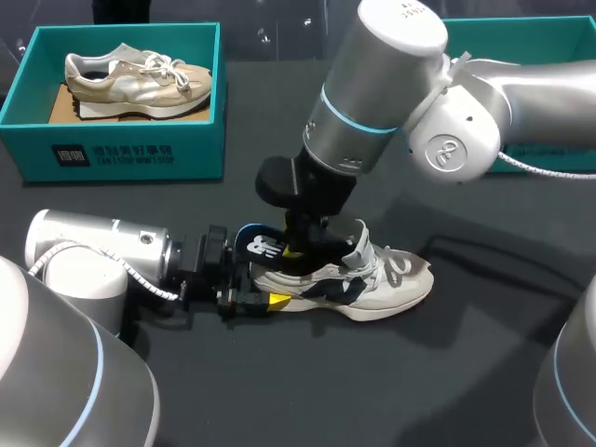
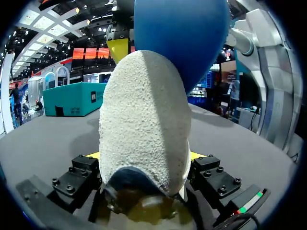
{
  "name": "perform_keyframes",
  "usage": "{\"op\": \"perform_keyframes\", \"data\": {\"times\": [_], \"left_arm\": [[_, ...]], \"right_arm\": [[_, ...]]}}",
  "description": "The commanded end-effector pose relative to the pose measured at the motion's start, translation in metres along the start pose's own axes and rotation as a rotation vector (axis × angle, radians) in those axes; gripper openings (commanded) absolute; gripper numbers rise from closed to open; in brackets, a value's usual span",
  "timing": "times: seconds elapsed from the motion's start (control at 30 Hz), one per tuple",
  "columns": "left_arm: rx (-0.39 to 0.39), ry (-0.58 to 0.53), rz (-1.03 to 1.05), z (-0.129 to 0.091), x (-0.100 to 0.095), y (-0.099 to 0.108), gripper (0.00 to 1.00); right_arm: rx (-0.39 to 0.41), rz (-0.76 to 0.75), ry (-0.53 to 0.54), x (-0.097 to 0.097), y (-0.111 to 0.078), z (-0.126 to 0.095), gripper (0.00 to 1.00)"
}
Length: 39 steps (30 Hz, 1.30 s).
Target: Take the shoe out of the shoebox, open the shoe tongue, remove and reinsert the insole, then place the shoe into the shoebox
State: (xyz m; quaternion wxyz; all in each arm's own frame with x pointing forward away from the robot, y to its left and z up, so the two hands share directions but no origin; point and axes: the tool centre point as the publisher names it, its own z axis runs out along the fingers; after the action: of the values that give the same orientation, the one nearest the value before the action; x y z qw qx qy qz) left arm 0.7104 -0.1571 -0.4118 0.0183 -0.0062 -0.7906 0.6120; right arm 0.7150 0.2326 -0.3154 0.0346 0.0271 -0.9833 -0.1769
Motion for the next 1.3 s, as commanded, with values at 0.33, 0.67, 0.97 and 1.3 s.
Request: {"op": "perform_keyframes", "data": {"times": [0.33, 0.67, 0.97, 1.3], "left_arm": [[-0.001, 0.000, 0.000, 0.001, -0.001, 0.001, 0.00], [-0.001, 0.000, 0.000, 0.001, -0.001, 0.001, 0.00], [-0.001, 0.000, 0.000, 0.001, -0.001, 0.001, 0.00], [-0.001, 0.000, 0.000, 0.001, -0.001, 0.001, 0.00]], "right_arm": [[-0.105, 0.046, 0.172, -0.008, -0.008, -0.006, 0.47], [-0.157, 0.080, 0.314, -0.004, -0.008, -0.001, 0.55], [-0.194, 0.155, 0.369, 0.000, -0.009, -0.006, 0.54], [-0.258, 0.186, 0.388, 0.005, -0.011, -0.003, 0.50]]}}
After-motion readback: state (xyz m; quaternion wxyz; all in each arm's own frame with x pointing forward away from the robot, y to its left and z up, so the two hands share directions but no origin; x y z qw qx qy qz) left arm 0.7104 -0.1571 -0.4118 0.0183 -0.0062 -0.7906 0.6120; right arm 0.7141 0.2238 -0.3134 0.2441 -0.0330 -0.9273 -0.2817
